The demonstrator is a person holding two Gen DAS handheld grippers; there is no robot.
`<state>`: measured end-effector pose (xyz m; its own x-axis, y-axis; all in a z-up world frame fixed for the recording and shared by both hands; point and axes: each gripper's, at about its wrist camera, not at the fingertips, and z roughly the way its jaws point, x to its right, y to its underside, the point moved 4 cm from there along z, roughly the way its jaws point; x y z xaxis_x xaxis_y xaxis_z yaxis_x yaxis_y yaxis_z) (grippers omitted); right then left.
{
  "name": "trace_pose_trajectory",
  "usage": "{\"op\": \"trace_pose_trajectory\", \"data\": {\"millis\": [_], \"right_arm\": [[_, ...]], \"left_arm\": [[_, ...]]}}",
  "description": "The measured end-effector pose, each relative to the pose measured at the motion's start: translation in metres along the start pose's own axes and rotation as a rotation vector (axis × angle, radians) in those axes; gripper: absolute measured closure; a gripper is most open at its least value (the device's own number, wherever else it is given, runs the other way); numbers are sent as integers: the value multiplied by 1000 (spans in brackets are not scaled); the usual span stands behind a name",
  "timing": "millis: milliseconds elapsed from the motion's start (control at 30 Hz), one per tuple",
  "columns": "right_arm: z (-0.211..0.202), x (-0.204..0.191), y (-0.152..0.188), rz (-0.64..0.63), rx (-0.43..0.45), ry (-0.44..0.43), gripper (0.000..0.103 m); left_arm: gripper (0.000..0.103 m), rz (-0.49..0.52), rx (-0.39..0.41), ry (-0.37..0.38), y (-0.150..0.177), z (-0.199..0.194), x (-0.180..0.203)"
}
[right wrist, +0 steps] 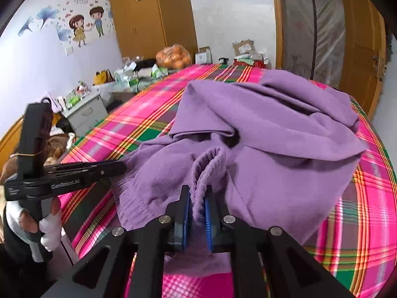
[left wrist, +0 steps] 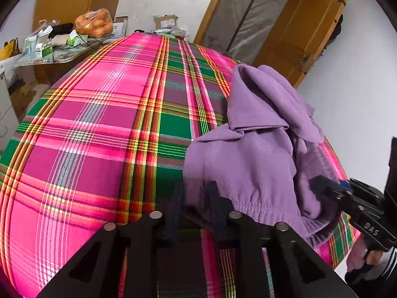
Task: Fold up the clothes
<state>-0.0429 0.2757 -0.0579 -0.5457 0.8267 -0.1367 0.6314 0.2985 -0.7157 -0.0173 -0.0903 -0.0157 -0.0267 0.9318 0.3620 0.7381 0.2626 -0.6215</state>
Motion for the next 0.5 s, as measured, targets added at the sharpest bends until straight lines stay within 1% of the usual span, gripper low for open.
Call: {"op": "trace_pose_trajectory", "data": {"millis": [100, 233, 333, 400, 500], "right_arm": [[-9, 4, 1, 39, 11, -39, 93], [-14, -9, -4, 54, 20, -147, 93], [-13, -27, -14, 38, 32, -225, 93], [-9, -40, -24, 24, 37, -268, 93], [-3, -63, -43, -3, 62, -328, 93]], "left_arm": [[94, -51, 16, 35, -6, -2, -7], [94, -95, 69, 23, -25, -12, -26], [94, -119, 146, -18, -56, -24, -49], [94, -132, 180, -34, -80, -28, -62], [94, -124, 235, -79, -116, -41, -79]]}}
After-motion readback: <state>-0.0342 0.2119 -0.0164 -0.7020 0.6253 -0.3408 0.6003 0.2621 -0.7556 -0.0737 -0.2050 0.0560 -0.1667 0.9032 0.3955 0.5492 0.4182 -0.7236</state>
